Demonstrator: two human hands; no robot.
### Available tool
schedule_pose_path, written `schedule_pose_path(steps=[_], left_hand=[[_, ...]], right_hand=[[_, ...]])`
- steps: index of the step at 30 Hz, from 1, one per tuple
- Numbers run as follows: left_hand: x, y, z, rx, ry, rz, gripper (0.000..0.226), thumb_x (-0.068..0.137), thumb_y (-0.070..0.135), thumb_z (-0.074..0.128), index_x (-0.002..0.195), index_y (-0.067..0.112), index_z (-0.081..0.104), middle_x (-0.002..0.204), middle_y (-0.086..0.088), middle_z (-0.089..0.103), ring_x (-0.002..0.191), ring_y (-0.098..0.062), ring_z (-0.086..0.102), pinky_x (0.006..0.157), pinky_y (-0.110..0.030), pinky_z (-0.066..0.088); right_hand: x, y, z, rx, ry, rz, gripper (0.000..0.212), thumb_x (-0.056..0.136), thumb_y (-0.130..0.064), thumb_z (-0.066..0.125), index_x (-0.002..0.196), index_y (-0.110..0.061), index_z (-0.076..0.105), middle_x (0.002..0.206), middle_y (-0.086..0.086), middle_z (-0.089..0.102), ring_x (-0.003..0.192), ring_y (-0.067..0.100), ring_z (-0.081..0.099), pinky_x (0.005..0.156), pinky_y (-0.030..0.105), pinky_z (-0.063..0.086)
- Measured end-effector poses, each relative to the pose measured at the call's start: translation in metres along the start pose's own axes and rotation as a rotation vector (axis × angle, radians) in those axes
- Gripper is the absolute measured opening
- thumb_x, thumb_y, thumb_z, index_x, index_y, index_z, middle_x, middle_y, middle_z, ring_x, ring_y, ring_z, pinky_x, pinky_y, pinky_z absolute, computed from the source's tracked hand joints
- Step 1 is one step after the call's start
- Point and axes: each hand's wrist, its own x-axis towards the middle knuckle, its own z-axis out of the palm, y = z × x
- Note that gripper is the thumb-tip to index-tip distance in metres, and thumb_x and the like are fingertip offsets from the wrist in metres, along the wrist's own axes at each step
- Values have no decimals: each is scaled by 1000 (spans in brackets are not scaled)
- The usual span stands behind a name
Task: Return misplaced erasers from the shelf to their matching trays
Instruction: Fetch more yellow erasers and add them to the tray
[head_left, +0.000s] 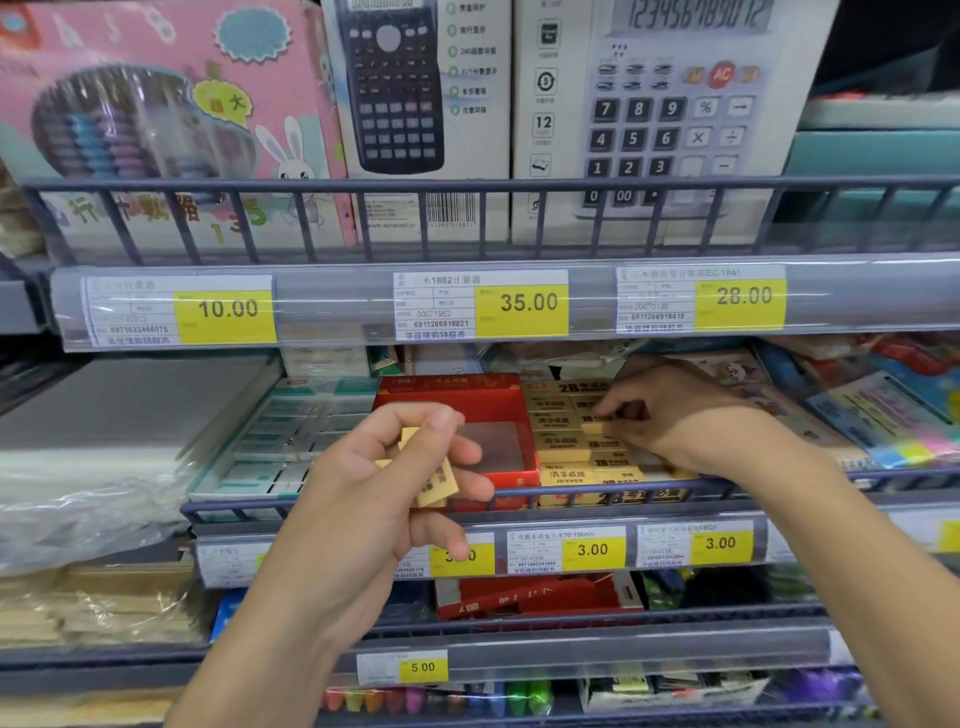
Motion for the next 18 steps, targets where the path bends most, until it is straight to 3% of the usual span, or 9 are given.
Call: schedule_pose_path(steps=[3, 6, 8, 10, 14, 18], left_hand=[[0, 0, 2, 0, -17, -4, 31, 77, 47, 74, 89, 18, 78, 83, -9, 71, 65, -19, 68, 35, -24, 45], [-1, -1, 3, -6, -32, -5, 36, 81, 51, 71, 89, 17, 76, 80, -8, 67, 60, -18, 64, 33, -23, 41], [-1, -3, 5, -16, -42, -1, 38, 84, 53, 69, 90, 16, 75, 78, -8, 65, 55, -17, 61, 31, -21, 39], [-1, -5, 7, -16, -51, 3, 42, 85, 57, 67, 90, 16, 75, 74, -8, 63, 48, -13, 55, 31, -20, 36], [-3, -5, 6, 2, -45, 12, 53, 85, 66, 63, 85, 14, 74, 66, -11, 57, 40, -11, 44, 30, -19, 33], [-5, -3, 2, 58, -27, 27, 54, 88, 66, 57, 86, 17, 78, 69, -8, 64, 40, -11, 46, 30, -20, 34]], right_hand=[[-14, -9, -2, -81, 113, -56, 28, 94, -42, 63, 121, -34, 68, 116, -13, 54, 103, 9, 52, 89, 23, 43], [-48, -47, 0, 232, 365, -212, 21, 91, -46, 63, 110, -41, 69, 97, -29, 65, 88, -5, 59, 72, 8, 40], [-70, -81, 4, 461, 347, -394, 22, 88, -45, 66, 110, -40, 69, 93, -20, 65, 85, 4, 63, 68, 11, 45], [-85, -107, 11, 548, 280, -518, 31, 87, -40, 72, 118, -37, 66, 101, -16, 57, 90, 12, 62, 72, 17, 48], [-86, -130, 25, 510, 310, -502, 40, 86, -37, 74, 122, -31, 58, 105, -17, 47, 98, 7, 53, 79, 11, 39], [-83, -134, 30, 462, 391, -543, 33, 90, -28, 71, 121, -25, 62, 103, -14, 51, 96, 11, 54, 78, 16, 41]])
